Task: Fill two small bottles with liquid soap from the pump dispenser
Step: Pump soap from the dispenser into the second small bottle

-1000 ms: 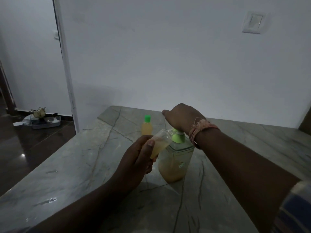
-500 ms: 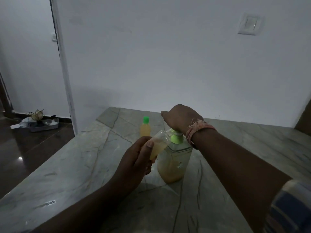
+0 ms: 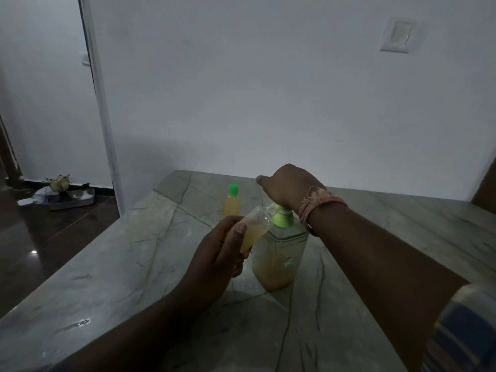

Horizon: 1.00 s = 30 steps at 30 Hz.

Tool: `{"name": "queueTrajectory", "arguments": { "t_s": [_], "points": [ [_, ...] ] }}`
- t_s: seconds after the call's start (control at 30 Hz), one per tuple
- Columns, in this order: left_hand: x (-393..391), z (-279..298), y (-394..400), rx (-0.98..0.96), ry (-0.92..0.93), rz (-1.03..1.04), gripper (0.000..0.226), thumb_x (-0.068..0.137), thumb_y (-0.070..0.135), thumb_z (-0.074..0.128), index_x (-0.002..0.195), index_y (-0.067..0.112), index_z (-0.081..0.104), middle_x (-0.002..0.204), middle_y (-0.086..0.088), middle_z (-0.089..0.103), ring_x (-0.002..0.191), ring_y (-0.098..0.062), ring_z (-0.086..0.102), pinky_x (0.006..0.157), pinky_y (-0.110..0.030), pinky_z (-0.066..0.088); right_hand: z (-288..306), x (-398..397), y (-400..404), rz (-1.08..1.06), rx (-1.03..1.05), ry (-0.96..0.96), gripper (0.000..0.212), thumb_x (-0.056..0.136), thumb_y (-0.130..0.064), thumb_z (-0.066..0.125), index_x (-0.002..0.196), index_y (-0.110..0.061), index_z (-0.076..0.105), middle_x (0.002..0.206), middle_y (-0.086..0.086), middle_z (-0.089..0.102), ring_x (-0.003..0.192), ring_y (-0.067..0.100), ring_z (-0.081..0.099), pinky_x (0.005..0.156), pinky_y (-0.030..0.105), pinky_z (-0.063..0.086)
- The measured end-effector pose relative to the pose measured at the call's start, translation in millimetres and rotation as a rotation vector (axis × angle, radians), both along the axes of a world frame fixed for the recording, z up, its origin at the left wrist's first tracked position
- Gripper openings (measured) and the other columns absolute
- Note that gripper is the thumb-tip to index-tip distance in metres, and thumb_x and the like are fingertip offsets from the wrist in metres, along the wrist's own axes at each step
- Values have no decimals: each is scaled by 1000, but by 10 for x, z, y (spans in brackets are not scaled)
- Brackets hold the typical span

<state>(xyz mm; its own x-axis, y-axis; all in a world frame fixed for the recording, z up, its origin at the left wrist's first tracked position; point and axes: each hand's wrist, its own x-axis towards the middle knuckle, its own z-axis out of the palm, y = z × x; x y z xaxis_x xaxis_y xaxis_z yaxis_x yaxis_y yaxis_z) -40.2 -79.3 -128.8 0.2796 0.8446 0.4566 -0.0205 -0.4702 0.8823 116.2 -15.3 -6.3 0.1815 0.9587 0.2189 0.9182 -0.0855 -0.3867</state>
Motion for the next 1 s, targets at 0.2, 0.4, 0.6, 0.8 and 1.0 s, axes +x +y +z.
{"name": "queueTrajectory", "arguments": {
  "t_s": [0.2, 0.4, 0.6, 0.8, 1.0],
  "points": [
    [-15, 23, -51, -13, -9, -11, 44, 91, 57, 45, 109, 20, 61, 73, -4, 57, 53, -12, 47, 45, -23, 37, 85, -10, -61, 20, -12, -80, 41, 91, -51, 50, 66, -19, 46, 69, -1, 48, 80, 26, 56, 72, 31, 44],
    [-8, 15, -7, -11, -11, -11, 41, 93, 54, 45, 112, 21, 61, 73, -3, 57, 53, -11, 47, 46, -23, 37, -21, -28, -68, 8, 161, -29, 46, 93, -53, 44, 64, -18, 49, 70, 3, 56, 69, 23, 56, 64, 31, 40],
    [1, 19, -32, 16, -25, -11, 42, 90, 60, 45, 107, 26, 63, 71, -4, 59, 52, -14, 47, 46, -26, 38, 25, 10, -27, 53, -36, -14, 41, 92, -48, 47, 69, -16, 52, 74, 4, 56, 75, 23, 57, 68, 31, 43],
    [0, 23, -42, 4, -36, -19, 49, 88, 62, 46, 110, 21, 62, 72, -4, 58, 51, -13, 46, 45, -27, 37, 102, 3, 12, 61, -35, -101, 39, 89, -49, 52, 67, -17, 54, 73, 3, 58, 73, 22, 58, 68, 31, 45],
    [16, 2, -8, 8, -13, -15, 41, 92, 58, 45, 109, 24, 61, 71, -2, 58, 51, -10, 47, 45, -24, 38, 8, 30, -14, 39, -30, 4, 40, 92, -46, 52, 66, -16, 49, 70, 1, 53, 73, 22, 56, 63, 29, 40]
  ]
}}
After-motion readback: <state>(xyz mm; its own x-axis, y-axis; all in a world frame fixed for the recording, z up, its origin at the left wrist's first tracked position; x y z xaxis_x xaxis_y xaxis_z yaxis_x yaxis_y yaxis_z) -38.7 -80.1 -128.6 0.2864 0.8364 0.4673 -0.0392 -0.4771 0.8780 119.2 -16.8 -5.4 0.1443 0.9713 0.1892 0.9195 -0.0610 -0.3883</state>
